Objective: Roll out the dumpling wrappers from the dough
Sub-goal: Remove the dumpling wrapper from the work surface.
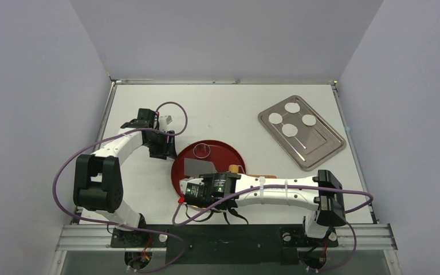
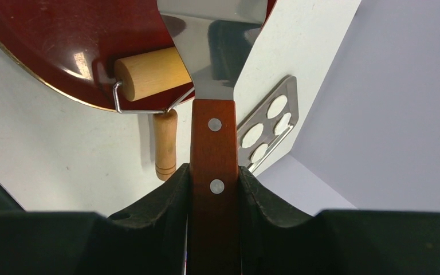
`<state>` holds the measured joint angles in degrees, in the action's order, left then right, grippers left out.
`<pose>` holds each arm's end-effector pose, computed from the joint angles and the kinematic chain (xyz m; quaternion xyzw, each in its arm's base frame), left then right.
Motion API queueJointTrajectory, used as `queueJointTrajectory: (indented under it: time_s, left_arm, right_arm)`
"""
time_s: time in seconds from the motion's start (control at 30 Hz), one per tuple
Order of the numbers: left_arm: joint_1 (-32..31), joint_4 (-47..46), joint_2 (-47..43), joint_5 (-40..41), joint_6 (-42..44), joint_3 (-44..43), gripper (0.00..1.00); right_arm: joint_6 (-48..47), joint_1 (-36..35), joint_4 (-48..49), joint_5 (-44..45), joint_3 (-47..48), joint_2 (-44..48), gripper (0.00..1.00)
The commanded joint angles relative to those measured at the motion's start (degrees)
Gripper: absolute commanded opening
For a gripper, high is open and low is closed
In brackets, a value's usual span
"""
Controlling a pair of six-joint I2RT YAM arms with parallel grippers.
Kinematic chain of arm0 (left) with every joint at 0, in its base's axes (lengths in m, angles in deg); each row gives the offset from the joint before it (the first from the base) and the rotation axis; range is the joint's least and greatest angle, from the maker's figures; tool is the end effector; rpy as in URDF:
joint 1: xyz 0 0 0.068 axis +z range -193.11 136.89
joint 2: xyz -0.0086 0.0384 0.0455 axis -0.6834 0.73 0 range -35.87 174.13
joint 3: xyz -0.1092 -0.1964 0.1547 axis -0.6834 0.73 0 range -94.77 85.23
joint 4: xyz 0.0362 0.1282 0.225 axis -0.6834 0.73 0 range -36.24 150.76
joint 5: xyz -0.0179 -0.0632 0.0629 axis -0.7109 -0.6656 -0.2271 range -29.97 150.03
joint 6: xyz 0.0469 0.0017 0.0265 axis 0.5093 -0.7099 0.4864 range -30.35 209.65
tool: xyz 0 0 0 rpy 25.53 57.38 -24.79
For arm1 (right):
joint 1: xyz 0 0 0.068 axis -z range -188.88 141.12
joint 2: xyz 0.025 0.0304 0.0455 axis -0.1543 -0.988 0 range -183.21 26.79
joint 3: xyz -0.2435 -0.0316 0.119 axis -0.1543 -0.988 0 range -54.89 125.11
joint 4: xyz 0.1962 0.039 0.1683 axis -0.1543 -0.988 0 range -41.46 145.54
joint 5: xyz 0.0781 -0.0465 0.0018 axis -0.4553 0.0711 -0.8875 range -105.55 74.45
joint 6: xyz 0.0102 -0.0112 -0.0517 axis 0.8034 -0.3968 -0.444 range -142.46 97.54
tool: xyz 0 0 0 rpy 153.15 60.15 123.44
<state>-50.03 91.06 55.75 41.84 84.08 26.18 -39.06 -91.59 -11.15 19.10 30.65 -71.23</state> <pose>0.2998 -0.0475 0.1949 0.0391 0.9718 -0.1735 0.1547 0.0617 0.3232 0.2791 -0.7062 0.6366 -0.1994 0.2372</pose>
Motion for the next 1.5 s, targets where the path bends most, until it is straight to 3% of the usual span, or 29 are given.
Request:
queueJointTrajectory:
  time_s: [0.0,0.2,1.47]
  left_arm:
    - [0.41,-0.83,-1.83,0.24,0.29,-1.33,0.5]
    - [0.42,-0.86,-1.75,0.24,0.31,-1.33,0.5]
    - [0.6,-0.77,-2.1,0.49,0.42,-1.28,0.5]
  right_arm:
    - [2.79,2.03,-1.4,3.36,0.82,3.51,0.0]
    - [3.75,3.3,-3.95,6.04,-2.8,4.45,0.0]
    - [0.22,-0.09,-2.89,2.27,0.09,0.57,0.0]
